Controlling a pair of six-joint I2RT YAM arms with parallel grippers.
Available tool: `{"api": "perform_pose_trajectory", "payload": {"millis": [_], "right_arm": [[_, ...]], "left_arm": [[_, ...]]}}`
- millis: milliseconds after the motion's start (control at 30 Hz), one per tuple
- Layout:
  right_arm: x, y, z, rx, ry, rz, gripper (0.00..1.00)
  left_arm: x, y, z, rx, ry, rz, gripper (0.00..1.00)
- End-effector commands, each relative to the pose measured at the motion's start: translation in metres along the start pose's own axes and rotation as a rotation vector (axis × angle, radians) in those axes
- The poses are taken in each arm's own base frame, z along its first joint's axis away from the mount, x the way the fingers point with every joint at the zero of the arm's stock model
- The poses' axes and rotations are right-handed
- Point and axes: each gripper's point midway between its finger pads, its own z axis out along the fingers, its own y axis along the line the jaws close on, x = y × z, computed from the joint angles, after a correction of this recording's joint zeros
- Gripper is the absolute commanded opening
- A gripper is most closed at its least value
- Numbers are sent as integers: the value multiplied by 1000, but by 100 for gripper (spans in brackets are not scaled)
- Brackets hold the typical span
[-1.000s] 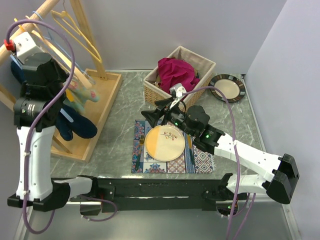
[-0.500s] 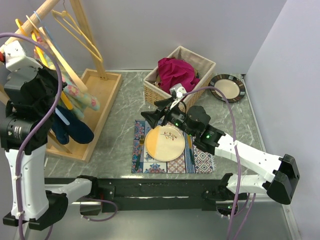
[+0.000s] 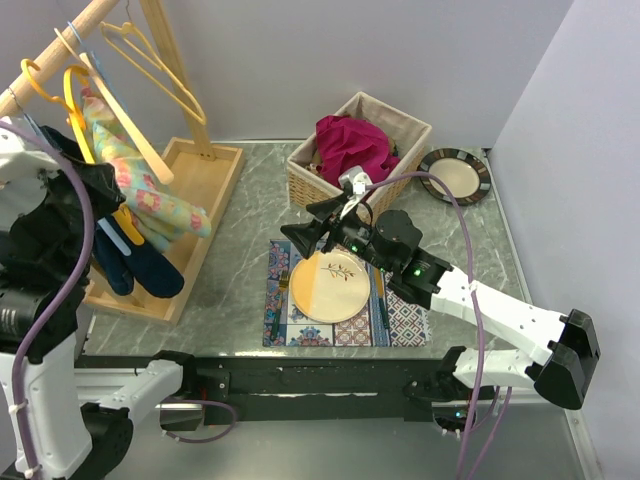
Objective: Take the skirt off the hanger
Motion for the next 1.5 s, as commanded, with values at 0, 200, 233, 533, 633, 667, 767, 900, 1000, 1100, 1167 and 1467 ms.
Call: {"api": "perform_pose_trajectory", "payload": {"millis": [0,200,233,533,633,667,767,900,1000,1100,1167,1467], "right_arm": [[-32,10,2,-15,-68,14,87],[-38,12,2,-23,-75,18,87],[-37,13,3,-23,-75,16,88],[-42,13,1,-9,-53,33,88],[-48,15,-4,-18,-81,33,88],[-51,15,-6,-14,-89,34,88],[-56,14,-8,-6,-97,23,88],[-63,14,-10,-2,-116,10,88],[-73,17,-12,-7,-135,3,88],[-81,19,-13,-10,-139,8,88],[-83,21,-16,-11,-134,20,88],[-88,21,-32,-8,-166,25,88]], "left_arm": [[-20,-15,-20,92,-52,-91,1],[15,-12,-16,96,62,-51,1],[19,-12,-19,108,80,-53,1],[32,-12,-49,181,128,-68,1],[51,-4,-46,154,171,-68,1],[57,-5,-46,161,192,-67,1],[79,-5,-41,172,259,-52,1],[100,-18,-47,270,335,-54,1],[107,-26,-55,327,368,-84,1],[110,-32,-62,373,379,-103,1],[115,-30,-62,368,395,-106,1],[51,-21,-76,345,109,-162,1]]}}
